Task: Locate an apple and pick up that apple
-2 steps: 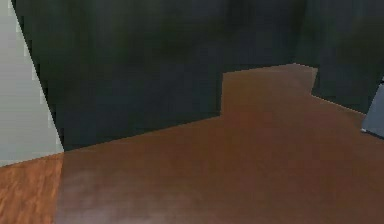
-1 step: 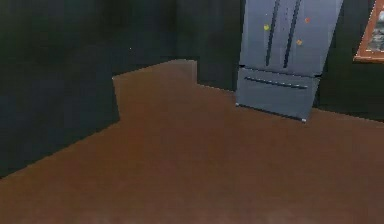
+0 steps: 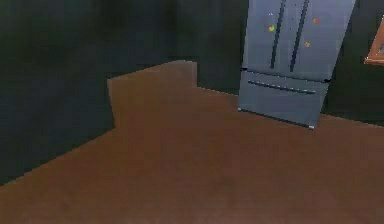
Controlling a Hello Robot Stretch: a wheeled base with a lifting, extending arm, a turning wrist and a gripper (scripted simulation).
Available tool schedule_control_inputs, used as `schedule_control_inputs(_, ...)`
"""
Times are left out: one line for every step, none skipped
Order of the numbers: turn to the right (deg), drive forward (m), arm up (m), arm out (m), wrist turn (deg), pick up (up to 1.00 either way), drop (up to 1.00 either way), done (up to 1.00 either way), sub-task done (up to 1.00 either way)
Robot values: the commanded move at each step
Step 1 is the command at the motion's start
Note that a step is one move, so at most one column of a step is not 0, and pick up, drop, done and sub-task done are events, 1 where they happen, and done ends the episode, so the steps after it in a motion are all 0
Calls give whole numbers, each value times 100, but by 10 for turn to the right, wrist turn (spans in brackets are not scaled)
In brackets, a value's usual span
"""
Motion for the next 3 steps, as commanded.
schedule_control_inputs(330,0,0,0,0,0,0,0,0)
schedule_control_inputs(0,100,0,0,0,0,0,0,0)
schedule_control_inputs(30,0,0,0,0,0,0,0,0)
